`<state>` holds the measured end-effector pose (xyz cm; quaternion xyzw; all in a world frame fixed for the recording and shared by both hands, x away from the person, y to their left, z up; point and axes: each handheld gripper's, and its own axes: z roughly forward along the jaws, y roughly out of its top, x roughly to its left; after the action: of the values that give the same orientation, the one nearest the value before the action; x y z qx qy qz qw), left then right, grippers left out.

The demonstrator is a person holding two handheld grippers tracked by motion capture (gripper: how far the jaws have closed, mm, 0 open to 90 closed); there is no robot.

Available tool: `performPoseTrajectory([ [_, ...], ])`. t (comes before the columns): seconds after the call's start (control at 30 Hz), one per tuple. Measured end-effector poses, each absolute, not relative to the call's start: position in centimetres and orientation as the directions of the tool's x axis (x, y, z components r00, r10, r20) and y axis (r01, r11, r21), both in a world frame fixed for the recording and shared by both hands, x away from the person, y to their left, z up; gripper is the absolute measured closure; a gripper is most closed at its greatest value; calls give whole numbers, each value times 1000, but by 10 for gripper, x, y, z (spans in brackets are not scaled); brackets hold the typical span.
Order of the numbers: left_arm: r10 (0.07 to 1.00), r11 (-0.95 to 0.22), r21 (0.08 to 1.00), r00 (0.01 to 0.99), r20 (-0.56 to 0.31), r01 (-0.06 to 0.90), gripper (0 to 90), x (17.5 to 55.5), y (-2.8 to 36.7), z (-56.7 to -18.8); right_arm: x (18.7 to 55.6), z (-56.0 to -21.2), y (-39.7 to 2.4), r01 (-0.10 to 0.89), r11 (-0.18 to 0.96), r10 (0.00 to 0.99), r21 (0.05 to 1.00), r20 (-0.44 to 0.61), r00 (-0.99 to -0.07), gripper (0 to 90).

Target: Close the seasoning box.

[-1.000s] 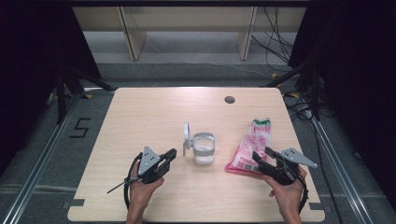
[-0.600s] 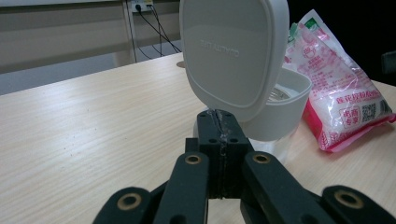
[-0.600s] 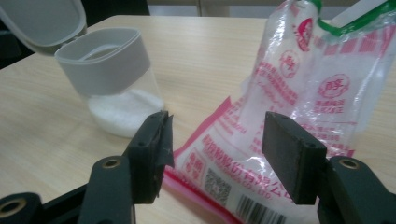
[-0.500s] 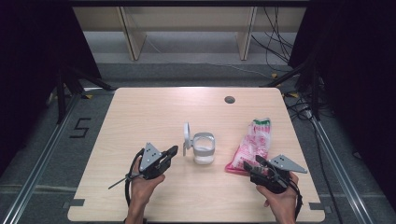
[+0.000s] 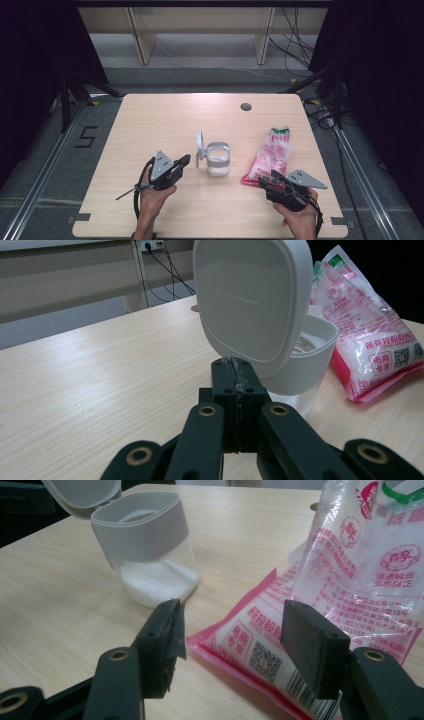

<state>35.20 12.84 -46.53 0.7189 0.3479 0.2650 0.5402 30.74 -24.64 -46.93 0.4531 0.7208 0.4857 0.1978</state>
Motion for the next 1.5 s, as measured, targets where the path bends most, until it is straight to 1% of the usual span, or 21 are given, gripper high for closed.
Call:
performPoseTrajectory([
  [0.03,788,-173,961,615,5,214,896,352,128,-465,306,-470,-243,466,92,847,880,177,-501,424],
  [0.13,789,-176,961,615,8,213,896,353,127,-464,306,-471,-242,467,99,848,879,171,-502,424],
  [0.17,788,-177,962,616,12,207,896,354,127,-463,306,-470,-244,461,128,837,878,154,-526,424],
  [0.23,791,-176,962,612,12,208,896,354,126,-461,307,-471,-244,448,133,835,884,143,-531,424],
  [0.33,791,-185,960,611,20,208,896,355,126,-459,305,-470,-244,464,141,831,875,150,-536,423],
  [0.5,792,-183,962,610,21,204,896,360,124,-457,305,-471,-243,454,150,827,879,140,-544,423],
  [0.67,790,-186,961,612,24,203,896,362,123,-455,304,-473,-242,454,141,831,880,145,-538,424],
  [0.7,792,-175,962,610,10,211,896,363,121,-453,303,-472,-242,468,135,825,873,163,-542,423],
  [0.77,783,-193,961,622,31,195,896,365,119,-451,300,-472,-239,477,104,827,873,191,-528,422],
  [0.83,782,-201,959,623,35,199,896,366,117,-448,301,-472,-242,466,136,824,874,162,-543,421],
  [0.9,776,-212,959,629,46,190,896,368,113,-446,300,-472,-242,474,139,825,870,163,-541,418],
  [0.97,777,-210,958,629,42,195,896,368,113,-446,298,-473,-240,487,117,829,865,185,-528,417],
  [1.03,775,-215,957,630,45,196,897,369,111,-446,299,-473,-240,477,129,825,869,173,-537,416],
  [1.1,770,-222,956,636,52,190,897,371,109,-446,297,-473,-240,493,118,827,862,189,-529,414],
  [1.13,772,-225,955,634,54,192,896,371,108,-446,298,-474,-240,485,125,832,865,175,-527,413],
  [1.17,767,-229,955,639,56,191,896,372,107,-446,299,-473,-242,469,132,818,873,171,-549,413],
  [1.23,766,-227,956,641,56,187,897,373,106,-446,298,-473,-242,477,132,833,869,164,-529,411],
  [1.3,766,-225,957,640,57,185,896,373,106,-445,298,-473,-243,474,145,832,868,152,-533,410],
  [1.37,766,-235,954,640,63,187,896,373,106,-445,296,-474,-241,488,111,828,865,191,-528,410],
  [1.47,769,-238,953,636,66,188,897,373,106,-443,297,-474,-242,478,129,828,869,171,-534,410],
  [1.5,752,-290,946,646,133,142,897,376,108,-441,297,-474,-243,473,138,825,870,164,-541,410],
])
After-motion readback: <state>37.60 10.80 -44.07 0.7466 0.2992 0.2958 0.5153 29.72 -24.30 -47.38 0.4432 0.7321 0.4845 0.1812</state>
